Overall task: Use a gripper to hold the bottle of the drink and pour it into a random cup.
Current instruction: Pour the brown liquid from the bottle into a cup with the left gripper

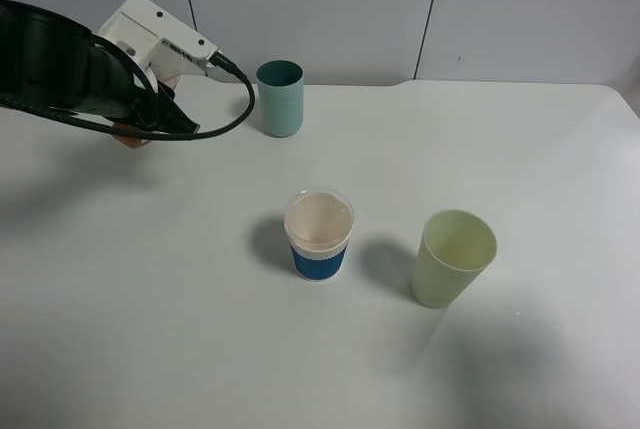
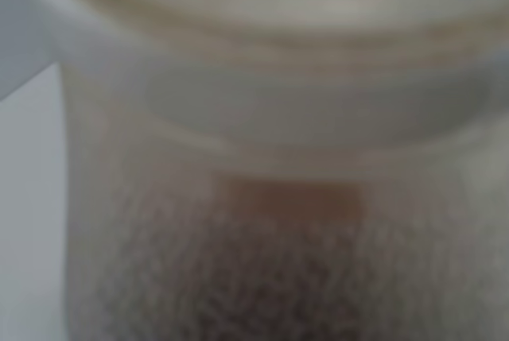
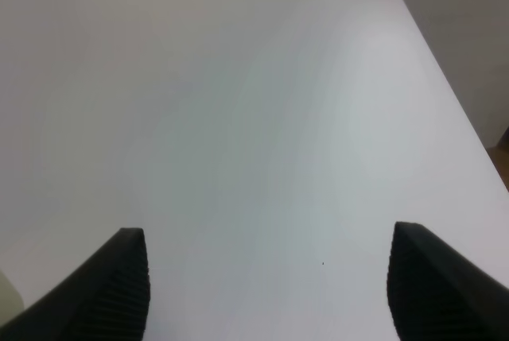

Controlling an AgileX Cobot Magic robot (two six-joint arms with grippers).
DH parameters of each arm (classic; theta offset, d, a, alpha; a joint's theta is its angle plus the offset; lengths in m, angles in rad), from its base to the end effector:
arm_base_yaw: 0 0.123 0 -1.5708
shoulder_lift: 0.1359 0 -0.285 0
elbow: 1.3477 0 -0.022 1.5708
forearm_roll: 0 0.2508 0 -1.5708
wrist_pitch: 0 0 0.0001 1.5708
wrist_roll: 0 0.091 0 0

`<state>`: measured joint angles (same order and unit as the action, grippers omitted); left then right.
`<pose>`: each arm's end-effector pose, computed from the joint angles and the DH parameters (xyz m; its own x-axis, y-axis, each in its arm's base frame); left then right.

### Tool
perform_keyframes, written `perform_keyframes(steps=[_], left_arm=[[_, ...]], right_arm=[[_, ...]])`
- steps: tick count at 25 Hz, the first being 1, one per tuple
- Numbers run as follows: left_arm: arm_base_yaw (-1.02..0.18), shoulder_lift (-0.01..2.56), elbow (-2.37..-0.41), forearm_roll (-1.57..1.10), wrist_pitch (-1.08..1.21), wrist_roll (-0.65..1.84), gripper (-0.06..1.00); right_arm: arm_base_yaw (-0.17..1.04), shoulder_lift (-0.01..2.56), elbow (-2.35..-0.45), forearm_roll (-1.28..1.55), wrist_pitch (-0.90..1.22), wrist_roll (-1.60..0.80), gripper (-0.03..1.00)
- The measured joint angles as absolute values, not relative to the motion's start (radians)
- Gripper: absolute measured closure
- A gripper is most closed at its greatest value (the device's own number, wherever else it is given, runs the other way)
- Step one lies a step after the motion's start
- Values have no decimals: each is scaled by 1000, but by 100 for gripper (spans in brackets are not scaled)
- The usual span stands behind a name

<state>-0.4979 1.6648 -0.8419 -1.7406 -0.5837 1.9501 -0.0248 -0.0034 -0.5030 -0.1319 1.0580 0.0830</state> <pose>0.3015 -0.1077 0.1912 -0.6331 0.5121 -0.5805 0.1992 0.8325 0.5170 -0.0062 -0.0103 0.2789 -0.4420 0.0288 -0.8965 0.1352 0.9902 -0.0348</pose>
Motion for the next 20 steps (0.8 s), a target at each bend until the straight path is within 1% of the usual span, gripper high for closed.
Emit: perform_keyframes(steps=[7, 15, 20], left_arm=[[-502, 1701, -867, -1742, -610, 1964, 58], [-509, 1776, -961, -1742, -634, 1988, 58], [-523, 1827, -1039, -1742, -663, 2044, 58]], right_arm=[[-25, -3, -503, -132, 1058, 83, 33], [-25, -3, -503, -132, 1058, 83, 33], [-25, -3, -503, -132, 1058, 83, 33]])
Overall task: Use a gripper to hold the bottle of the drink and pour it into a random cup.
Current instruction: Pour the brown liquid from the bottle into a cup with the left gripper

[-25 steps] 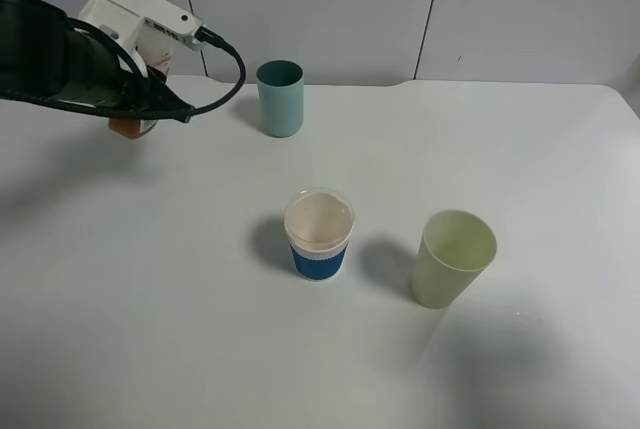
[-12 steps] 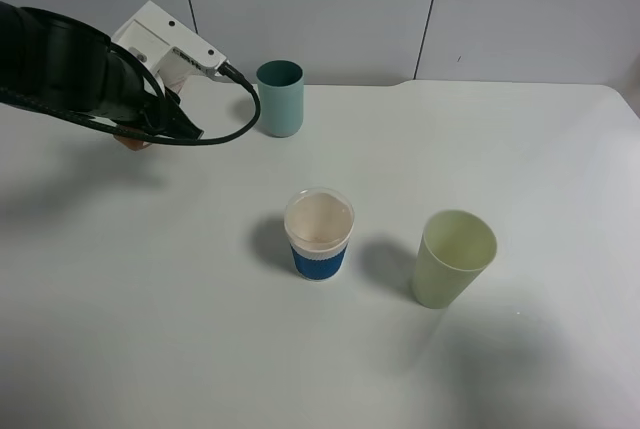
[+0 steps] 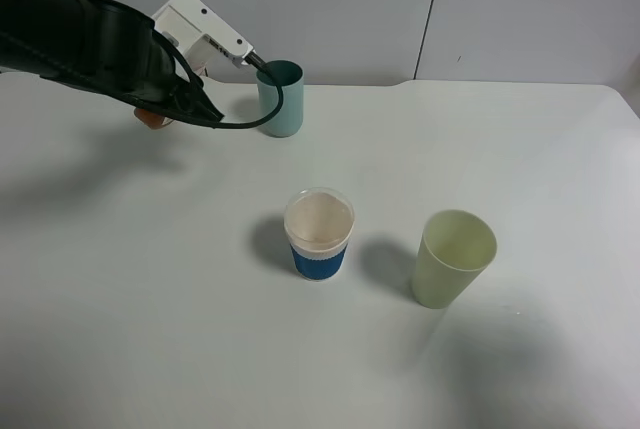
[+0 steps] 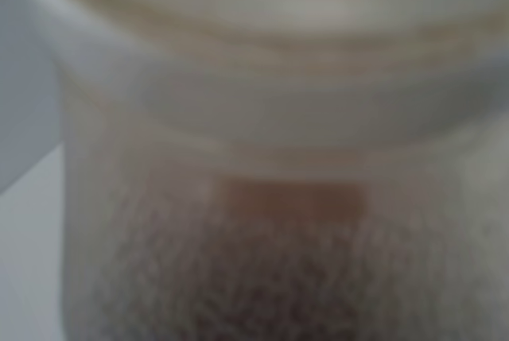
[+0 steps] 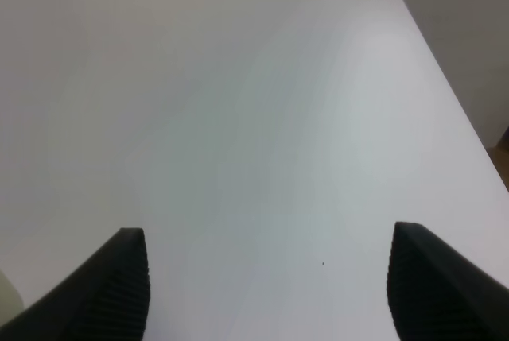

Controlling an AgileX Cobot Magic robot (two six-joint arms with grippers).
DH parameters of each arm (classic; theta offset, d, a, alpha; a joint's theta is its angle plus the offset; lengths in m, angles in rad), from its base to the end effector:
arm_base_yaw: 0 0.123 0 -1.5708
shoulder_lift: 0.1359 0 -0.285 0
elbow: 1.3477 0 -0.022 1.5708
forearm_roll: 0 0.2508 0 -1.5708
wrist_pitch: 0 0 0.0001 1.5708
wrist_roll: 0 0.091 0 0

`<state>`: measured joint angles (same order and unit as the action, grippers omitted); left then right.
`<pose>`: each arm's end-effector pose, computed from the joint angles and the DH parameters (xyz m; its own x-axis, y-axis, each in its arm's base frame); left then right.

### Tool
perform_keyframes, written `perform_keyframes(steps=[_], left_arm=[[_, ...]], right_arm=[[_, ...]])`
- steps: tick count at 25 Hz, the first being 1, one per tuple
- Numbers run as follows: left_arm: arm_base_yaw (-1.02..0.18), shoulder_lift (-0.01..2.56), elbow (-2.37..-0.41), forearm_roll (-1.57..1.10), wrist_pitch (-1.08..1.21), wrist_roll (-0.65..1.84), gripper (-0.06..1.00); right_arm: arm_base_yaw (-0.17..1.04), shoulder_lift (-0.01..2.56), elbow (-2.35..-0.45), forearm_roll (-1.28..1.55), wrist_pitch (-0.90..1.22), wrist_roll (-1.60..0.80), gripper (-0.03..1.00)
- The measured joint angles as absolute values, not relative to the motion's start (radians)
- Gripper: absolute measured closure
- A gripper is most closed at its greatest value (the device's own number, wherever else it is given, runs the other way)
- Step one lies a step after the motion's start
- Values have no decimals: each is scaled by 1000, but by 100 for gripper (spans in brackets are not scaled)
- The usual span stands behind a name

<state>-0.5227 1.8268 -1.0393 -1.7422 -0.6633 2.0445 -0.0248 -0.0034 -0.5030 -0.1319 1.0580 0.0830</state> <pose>0.3425 -0.1337 0.1880 -0.6089 0.5844 -0.5363 0.2050 0.7691 0.6054 -0.0062 -0.0103 0.2789 -0.4420 0.0288 -0.8965 0.1352 0.9902 -0.0348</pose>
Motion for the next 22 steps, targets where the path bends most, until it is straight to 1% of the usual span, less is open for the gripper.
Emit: perform_keyframes(steps=[14, 22], left_arm=[[-523, 1975, -1234, -1745, -810, 2165, 58], [-538, 1999, -1273, -1749, -818, 2215, 58]], right_arm=[[-25, -3, -503, -132, 1058, 83, 33], [-25, -3, -503, -132, 1058, 83, 33]])
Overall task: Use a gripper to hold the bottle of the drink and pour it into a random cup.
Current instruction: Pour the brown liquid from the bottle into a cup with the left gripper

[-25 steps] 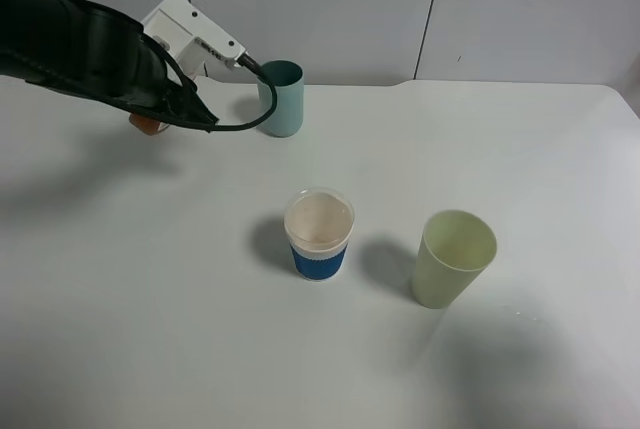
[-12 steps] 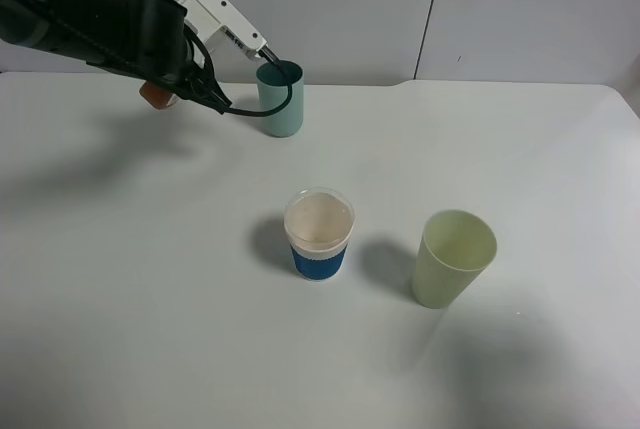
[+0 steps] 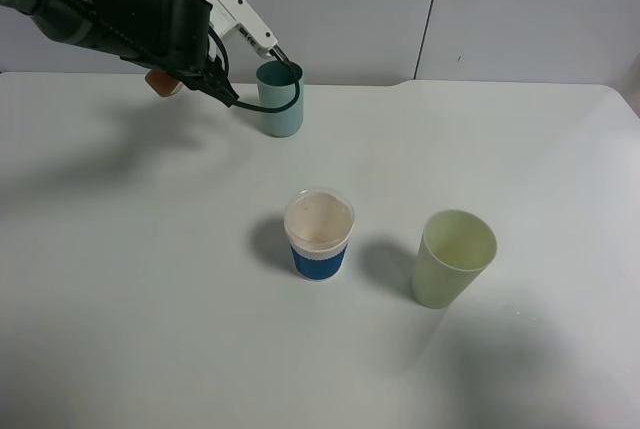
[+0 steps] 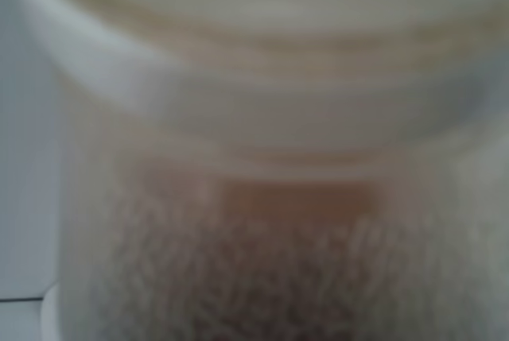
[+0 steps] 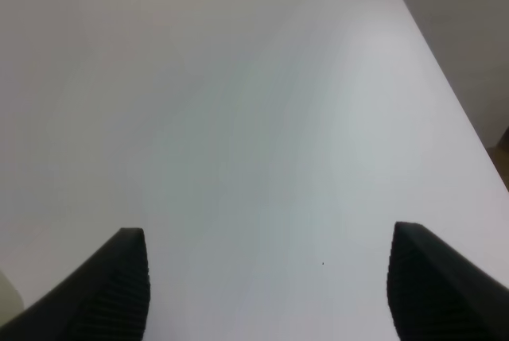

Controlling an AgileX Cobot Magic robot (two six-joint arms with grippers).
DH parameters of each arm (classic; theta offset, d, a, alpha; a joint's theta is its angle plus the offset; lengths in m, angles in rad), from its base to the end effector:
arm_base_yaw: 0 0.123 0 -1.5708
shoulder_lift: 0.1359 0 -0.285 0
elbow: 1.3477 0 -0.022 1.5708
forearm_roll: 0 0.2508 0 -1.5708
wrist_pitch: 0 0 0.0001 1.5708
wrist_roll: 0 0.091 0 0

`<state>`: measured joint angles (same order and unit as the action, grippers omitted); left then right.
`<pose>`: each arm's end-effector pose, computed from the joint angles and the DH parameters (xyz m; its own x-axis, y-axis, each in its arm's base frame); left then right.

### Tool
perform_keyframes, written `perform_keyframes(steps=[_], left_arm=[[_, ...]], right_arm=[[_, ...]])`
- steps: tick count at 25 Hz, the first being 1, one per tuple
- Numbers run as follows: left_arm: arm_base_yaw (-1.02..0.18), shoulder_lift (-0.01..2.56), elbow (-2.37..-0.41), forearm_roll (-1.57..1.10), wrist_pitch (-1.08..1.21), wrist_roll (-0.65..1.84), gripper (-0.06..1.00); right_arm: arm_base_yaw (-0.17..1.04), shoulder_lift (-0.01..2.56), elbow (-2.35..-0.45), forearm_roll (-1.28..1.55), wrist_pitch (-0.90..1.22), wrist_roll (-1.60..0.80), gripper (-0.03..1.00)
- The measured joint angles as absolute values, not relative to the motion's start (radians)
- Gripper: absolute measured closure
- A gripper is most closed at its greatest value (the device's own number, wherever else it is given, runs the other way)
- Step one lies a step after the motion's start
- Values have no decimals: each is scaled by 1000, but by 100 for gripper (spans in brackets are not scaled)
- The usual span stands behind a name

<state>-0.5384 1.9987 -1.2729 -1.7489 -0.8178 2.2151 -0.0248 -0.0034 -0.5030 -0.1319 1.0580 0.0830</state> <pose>0.3853 -0.1541 0.1855 -0.6074 0.6686 -0.4290 0.1813 0.6424 0.7446 -0.0062 -0.0103 0.2789 -0.4420 0.0288 -0.8965 0.1352 0.9902 -0.0348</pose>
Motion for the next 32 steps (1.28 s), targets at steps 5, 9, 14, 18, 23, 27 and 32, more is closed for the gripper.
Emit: perform_keyframes(steps=[5, 9, 14, 18, 23, 27, 32], left_arm=[[-549, 2000, -1274, -1749, -827, 2245, 58], [-557, 2002, -1275, -1749, -835, 2258, 58], [-569, 2044, -1346, -1751, -888, 2312, 58], [-570, 2058, -1371, -1751, -887, 2334, 58], [-579, 2087, -1395, -1752, -900, 2391, 58], [-580, 2107, -1439, -1752, -934, 2402, 58], [-581, 2141, -1494, -1752, -969, 2423, 58]], right_arm=[[-25, -3, -503, -132, 1058, 83, 33], [-25, -3, -503, -132, 1058, 83, 33], [-25, -3, -503, -132, 1058, 83, 33], [-25, -3, -503, -132, 1058, 83, 33], [-25, -3, -503, -132, 1058, 83, 33], [-25, -3, -503, -132, 1058, 83, 33], [-25, -3, -503, -132, 1058, 83, 33]])
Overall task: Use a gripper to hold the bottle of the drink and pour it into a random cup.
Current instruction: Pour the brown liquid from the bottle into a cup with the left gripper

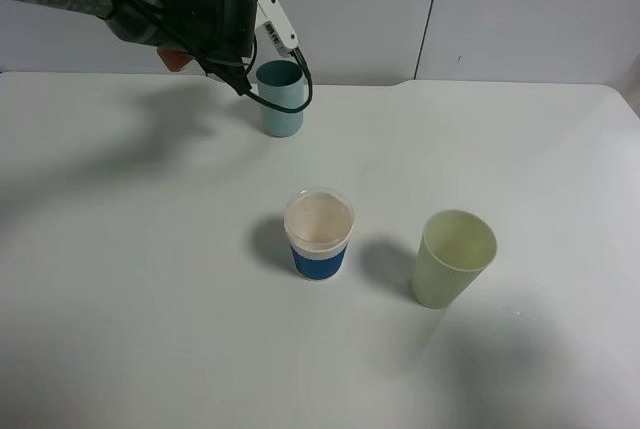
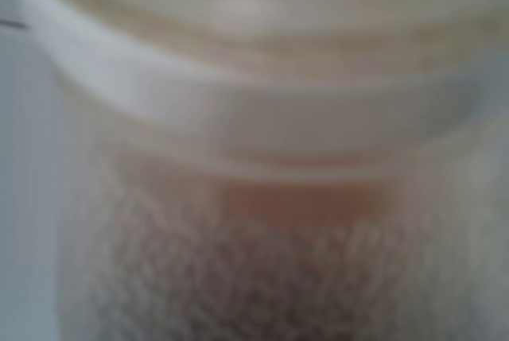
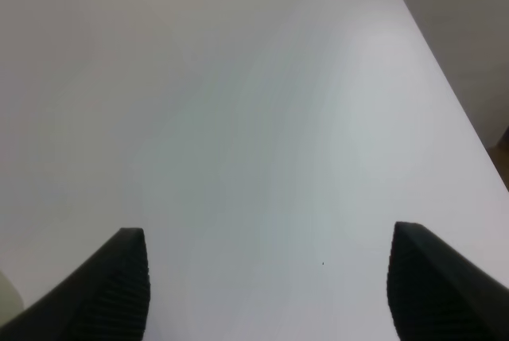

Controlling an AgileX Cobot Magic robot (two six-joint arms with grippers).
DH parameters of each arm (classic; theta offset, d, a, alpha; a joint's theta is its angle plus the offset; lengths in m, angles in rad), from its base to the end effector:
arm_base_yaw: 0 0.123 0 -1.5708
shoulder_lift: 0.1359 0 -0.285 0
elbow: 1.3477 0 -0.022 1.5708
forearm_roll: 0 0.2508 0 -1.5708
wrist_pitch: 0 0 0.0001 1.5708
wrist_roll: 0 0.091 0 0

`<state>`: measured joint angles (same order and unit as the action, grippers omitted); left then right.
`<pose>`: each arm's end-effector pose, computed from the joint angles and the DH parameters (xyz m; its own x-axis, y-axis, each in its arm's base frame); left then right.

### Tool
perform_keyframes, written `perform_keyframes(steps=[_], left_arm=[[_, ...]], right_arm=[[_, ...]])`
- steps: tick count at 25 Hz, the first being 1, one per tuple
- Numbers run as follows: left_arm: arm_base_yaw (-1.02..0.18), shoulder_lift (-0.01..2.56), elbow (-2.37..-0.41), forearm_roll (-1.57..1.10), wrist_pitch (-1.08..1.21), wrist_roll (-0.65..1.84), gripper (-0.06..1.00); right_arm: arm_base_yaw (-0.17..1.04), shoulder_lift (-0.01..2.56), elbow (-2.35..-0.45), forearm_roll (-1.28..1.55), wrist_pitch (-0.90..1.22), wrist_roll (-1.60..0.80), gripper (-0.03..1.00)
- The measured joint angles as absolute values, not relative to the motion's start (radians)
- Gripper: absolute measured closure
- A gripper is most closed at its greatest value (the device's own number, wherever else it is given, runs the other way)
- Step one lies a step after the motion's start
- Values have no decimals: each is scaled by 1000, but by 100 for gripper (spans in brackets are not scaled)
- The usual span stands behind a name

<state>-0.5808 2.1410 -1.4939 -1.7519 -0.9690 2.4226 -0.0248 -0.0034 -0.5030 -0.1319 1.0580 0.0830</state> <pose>0.4130 -0.1829 0.1865 -0.5963 0.7507 -0.2845 0.1899 0.4762 0.8586 -0.0062 -0.0103 0.2789 -0.4420 0.0288 -0.8965 0.1352 0.9902 -0.0348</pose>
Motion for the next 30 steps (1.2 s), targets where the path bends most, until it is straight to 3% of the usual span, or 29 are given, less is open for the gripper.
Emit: perform_keyframes(steps=[30], left_arm=[[-591, 2168, -1502, -1628, -1019, 2506, 58]], right_arm=[[-25, -3, -503, -132, 1058, 83, 33]])
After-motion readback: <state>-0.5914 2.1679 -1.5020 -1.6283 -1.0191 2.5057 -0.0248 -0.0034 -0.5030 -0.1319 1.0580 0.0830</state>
